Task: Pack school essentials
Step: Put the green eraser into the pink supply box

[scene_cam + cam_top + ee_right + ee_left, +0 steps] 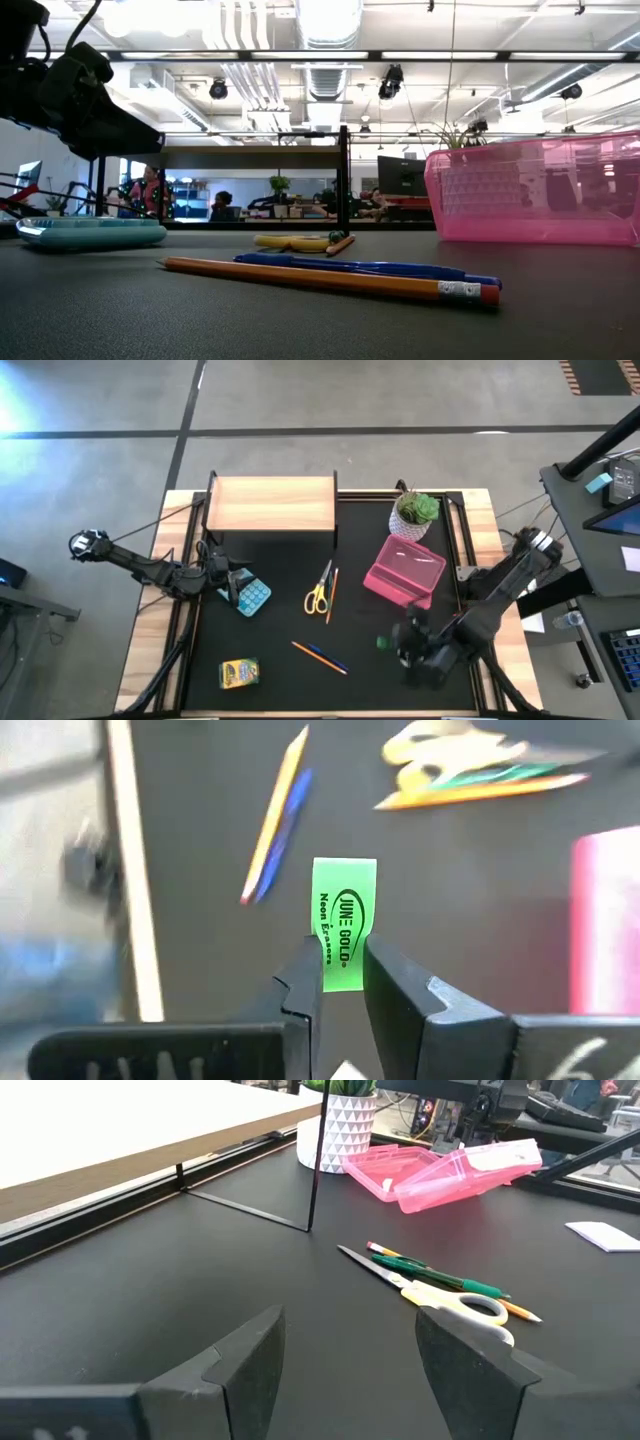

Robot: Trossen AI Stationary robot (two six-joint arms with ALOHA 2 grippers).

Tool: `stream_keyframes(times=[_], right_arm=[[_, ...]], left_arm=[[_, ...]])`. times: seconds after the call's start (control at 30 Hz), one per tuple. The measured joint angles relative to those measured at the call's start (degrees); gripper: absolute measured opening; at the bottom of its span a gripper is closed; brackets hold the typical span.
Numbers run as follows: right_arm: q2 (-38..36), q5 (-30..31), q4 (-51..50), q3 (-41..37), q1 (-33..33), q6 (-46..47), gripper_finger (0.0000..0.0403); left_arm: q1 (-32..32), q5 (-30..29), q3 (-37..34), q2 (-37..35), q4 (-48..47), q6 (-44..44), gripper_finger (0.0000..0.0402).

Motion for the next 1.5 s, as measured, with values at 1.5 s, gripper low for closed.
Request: stream_keyframes(times=[1.5], right_arm=[[-4.6, -15.9, -9.2, -21.2, -19.6, 32.3, 0.0052]], left_arm=[[0.0, 0.0, 0.0, 0.0, 0.0, 0.0, 0.021]])
